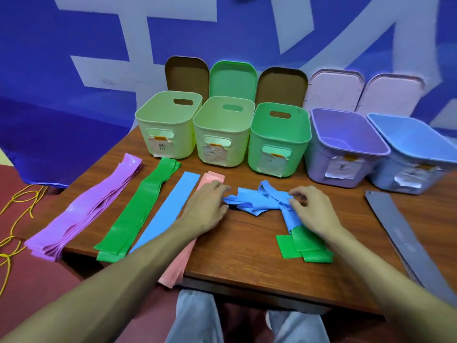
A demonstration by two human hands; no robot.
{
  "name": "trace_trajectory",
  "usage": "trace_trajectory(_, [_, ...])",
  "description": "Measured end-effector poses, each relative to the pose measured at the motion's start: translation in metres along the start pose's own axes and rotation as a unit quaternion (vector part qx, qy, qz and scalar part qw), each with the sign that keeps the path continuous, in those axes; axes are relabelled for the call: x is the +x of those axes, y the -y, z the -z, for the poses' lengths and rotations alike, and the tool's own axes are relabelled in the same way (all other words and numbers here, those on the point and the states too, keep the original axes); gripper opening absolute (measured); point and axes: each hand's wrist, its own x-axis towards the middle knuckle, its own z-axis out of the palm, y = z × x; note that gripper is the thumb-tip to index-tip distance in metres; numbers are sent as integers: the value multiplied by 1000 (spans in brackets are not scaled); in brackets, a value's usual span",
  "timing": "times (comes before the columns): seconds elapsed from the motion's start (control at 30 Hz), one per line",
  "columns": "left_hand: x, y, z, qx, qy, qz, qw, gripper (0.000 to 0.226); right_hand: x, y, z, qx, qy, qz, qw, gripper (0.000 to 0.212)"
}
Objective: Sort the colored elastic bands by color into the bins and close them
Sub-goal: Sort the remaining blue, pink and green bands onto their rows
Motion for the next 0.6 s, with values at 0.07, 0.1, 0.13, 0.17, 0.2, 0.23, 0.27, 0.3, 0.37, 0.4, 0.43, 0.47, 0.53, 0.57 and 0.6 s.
trace_trajectory(0.07, [9, -3, -3, 24, 4, -5, 1000, 34, -10, -24, 3, 10, -24, -36, 999, 18])
trace_trajectory(0.1, [12, -5, -5, 30, 5, -5, 1000, 29, -15, -33, 4, 30, -32, -54, 998, 18])
trace_trajectory(0.13, [13, -8, -6, 26, 3, -4, 1000, 25, -19, -41, 4, 56, -34, -70, 995, 16])
trace_trajectory(0.17, [14, -11, -7, 16, -3, -2, 1000, 22, -23, -47, 4, 78, -33, -77, 993, 15])
trace_trajectory(0.2, [13, -16, -7, 3, -11, -3, 1000, 21, -26, -52, 2, 93, -35, -76, 992, 13])
trace_trajectory(0.23, [13, -21, -7, -14, -22, -10, 1000, 19, -28, -56, 1, 106, -38, -75, 991, 11])
trace_trajectory(0.27, [14, -27, -7, -36, -30, -23, 999, 17, -28, -58, 0, 124, -43, -78, 988, 10])
trace_trajectory(0.3, [14, -33, -6, -62, -36, -39, 997, 16, -27, -59, -1, 143, -48, -88, 985, 10])
trace_trajectory(0.37, [15, -45, -3, -108, -37, -64, 991, 15, -25, -60, -4, 174, -53, -112, 977, 9])
trace_trajectory(0.4, [15, -50, -2, -122, -35, -71, 989, 14, -24, -61, -5, 170, -55, -109, 978, 9])
trace_trajectory(0.43, [16, -55, 1, -130, -31, -76, 988, 13, -24, -62, -6, 162, -52, -101, 980, 8])
trace_trajectory(0.47, [16, -60, 4, -136, -28, -79, 987, 13, -25, -63, -6, 166, -49, -98, 980, 7])
trace_trajectory(0.53, [17, -68, 12, -150, -23, -86, 985, 12, -27, -61, -1, 212, -47, -107, 970, 6])
trace_trajectory(0.57, [17, -73, 17, -154, -21, -94, 983, 12, -28, -60, 2, 234, -46, -111, 965, 6])
trace_trajectory(0.6, [17, -76, 22, -151, -20, -103, 983, 13, -29, -59, 5, 246, -43, -115, 961, 6])
